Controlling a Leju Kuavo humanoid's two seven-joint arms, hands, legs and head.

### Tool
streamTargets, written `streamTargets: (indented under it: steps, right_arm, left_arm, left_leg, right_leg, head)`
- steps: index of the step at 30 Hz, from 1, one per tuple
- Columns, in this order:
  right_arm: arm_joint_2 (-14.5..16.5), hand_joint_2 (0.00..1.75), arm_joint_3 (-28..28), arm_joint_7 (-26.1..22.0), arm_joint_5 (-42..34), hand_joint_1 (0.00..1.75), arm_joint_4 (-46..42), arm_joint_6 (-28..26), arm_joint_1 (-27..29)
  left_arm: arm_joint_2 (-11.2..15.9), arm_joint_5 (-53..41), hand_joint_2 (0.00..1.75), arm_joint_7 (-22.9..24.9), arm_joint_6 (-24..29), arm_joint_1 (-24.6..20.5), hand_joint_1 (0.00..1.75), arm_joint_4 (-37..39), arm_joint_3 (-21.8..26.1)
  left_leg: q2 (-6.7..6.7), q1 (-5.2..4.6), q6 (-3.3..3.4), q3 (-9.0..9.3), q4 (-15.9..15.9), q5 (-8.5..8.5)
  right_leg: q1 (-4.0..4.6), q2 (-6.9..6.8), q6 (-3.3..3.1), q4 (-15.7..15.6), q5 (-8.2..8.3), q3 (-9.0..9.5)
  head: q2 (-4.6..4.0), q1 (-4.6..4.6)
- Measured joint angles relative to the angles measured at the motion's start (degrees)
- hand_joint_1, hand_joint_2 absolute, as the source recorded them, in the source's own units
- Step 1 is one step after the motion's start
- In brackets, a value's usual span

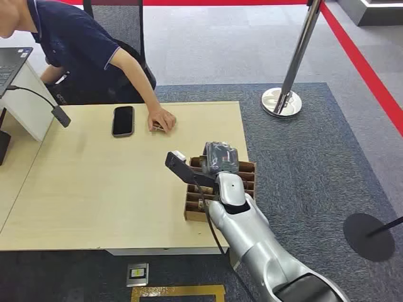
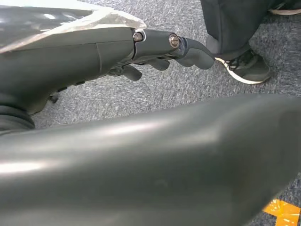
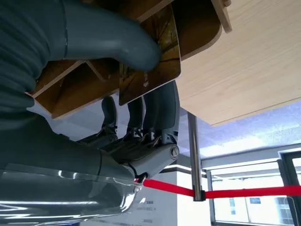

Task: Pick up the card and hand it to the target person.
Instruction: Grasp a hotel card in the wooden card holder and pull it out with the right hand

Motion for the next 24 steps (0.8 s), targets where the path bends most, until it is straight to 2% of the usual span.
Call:
streamTargets:
  steps: [9,24]
  right_arm:
    - [0.5,1.75,-0.02,-1.56,-0.01,1.43,-0.78,-0.87,0.02]
    - [1.17,1.75,0.94,-7.57,-2.49,1.43,-12.53,-0.79,2.39]
  left_arm:
    - [0.03,0.08,0.0,0.0,0.0,0.01,0.0,0.0,0.0]
    - [0.07,1.3,0.0,0.0,0.39,0.01,0.0,0.0,0.13]
  left_leg:
    - [0.0,0.0,0.0,-0.01,0.0,0.0]
    - [0.0,0.0,0.0,-0.06,0.0,0.0]
  right_leg:
    - [0.0,0.0,0.0,0.0,0.0,0.0]
    - [0.0,0.0,0.0,0.0,0.0,-0.05]
  head:
    - [0.0,0.0]
    - [0.0,0.01]
